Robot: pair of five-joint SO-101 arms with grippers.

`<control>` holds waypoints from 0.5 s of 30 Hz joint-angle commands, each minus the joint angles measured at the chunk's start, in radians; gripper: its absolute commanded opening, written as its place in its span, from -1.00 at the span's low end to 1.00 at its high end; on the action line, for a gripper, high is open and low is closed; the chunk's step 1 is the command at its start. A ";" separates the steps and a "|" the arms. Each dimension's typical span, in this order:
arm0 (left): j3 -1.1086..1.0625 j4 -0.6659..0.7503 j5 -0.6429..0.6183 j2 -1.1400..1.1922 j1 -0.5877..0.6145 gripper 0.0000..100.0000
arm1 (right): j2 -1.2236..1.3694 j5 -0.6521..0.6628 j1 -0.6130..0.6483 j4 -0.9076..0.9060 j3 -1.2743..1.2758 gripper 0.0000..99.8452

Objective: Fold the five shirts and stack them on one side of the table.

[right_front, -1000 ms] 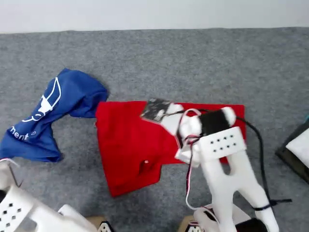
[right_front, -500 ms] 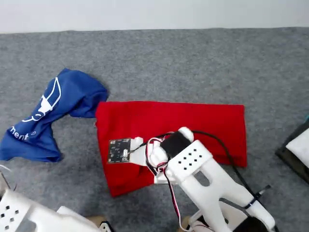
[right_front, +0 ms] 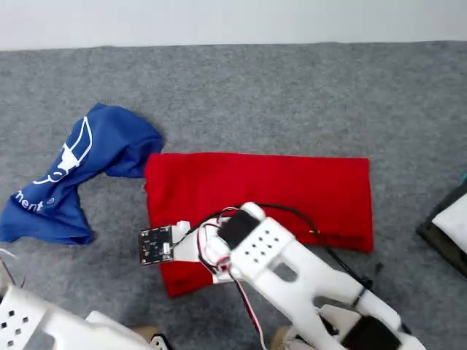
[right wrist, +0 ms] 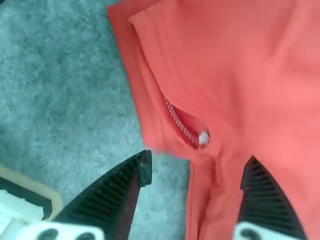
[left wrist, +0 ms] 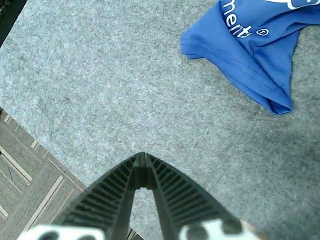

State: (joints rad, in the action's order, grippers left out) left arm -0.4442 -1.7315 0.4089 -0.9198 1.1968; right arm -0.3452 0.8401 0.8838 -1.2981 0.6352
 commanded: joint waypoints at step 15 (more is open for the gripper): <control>0.002 -0.020 -0.006 -0.012 0.006 -0.99 | 0.292 0.003 0.130 0.108 -0.008 -0.40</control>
State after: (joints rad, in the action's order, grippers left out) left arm -0.4442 -1.7315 0.4089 -0.9198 1.1968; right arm -0.0568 0.8401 0.9989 -1.1753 0.6352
